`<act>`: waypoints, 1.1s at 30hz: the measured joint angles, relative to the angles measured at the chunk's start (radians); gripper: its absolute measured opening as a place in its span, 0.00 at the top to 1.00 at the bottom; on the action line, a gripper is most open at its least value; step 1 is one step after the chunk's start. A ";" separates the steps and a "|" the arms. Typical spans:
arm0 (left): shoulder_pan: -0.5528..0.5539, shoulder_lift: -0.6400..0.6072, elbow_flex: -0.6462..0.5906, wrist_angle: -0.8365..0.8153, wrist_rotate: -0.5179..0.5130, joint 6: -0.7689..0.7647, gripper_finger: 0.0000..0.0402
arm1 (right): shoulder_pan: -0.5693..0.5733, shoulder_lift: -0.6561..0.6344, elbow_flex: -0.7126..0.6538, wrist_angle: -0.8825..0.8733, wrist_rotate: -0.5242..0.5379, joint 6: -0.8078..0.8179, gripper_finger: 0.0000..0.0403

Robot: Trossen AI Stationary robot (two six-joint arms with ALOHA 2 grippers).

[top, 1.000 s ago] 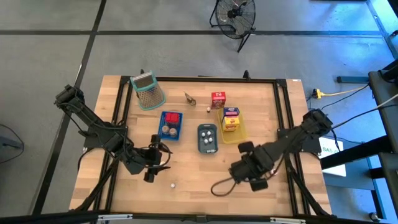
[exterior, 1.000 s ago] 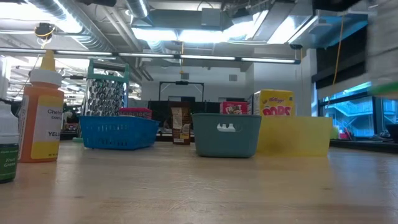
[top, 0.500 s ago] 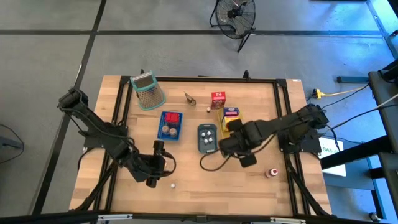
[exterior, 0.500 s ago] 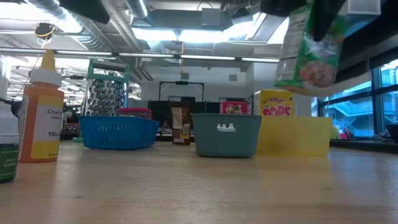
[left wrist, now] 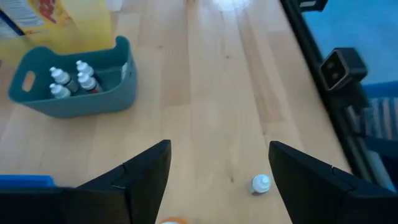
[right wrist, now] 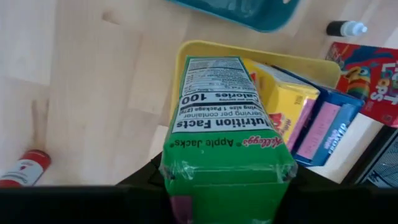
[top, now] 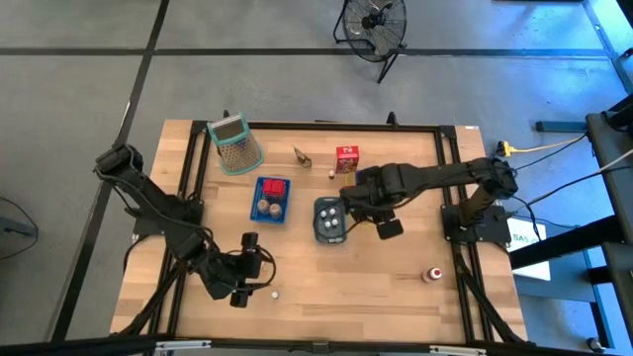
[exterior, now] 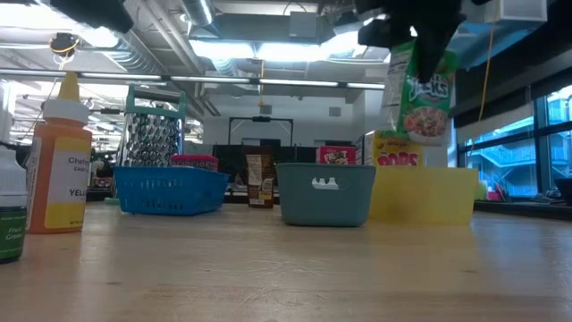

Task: Pick & Place Kitchen Items
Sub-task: Put the green cereal box into the yellow bin

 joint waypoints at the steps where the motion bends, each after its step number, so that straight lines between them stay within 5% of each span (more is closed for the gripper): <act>1: -0.002 0.000 0.000 0.008 0.001 0.000 0.34 | -0.009 0.000 0.000 0.000 0.000 -0.007 0.65; 33: -0.027 0.000 0.000 0.030 0.004 0.008 0.34 | -0.059 0.013 -0.098 0.087 -0.079 -0.063 0.65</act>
